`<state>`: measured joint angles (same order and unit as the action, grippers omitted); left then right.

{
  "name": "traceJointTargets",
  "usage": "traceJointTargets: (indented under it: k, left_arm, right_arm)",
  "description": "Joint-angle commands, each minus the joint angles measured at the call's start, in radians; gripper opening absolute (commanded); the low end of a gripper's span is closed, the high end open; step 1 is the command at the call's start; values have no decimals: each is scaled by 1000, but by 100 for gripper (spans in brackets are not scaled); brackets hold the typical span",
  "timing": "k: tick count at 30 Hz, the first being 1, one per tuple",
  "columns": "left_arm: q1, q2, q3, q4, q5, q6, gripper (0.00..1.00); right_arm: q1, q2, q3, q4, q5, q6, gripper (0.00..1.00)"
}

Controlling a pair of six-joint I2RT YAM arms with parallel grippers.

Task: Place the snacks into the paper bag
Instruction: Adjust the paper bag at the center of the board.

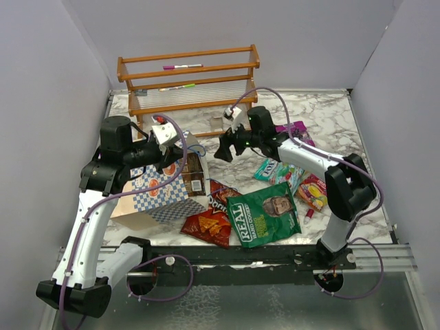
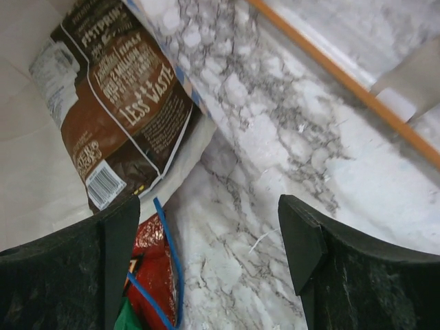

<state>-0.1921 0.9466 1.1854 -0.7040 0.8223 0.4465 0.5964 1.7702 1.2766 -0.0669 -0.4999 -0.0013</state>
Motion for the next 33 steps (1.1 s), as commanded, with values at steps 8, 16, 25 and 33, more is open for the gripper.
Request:
traceJointTargets:
  k: [8,16,25,33]
  left_arm:
    - [-1,10,14,56,-4,-56,0]
    - [-1,15,5,58,-5,-54,0]
    - [-1,16,5,63,-16,-56,0]
    - [2,9,2,68,-34,-65,0]
  right_arm:
    - [3,200,21,38,-238,107,79]
    - [3,332,107,58,-364,156,71]
    - [9,410,132,136,-428,239,56]
    - [25,456,162,189,-477,298,35]
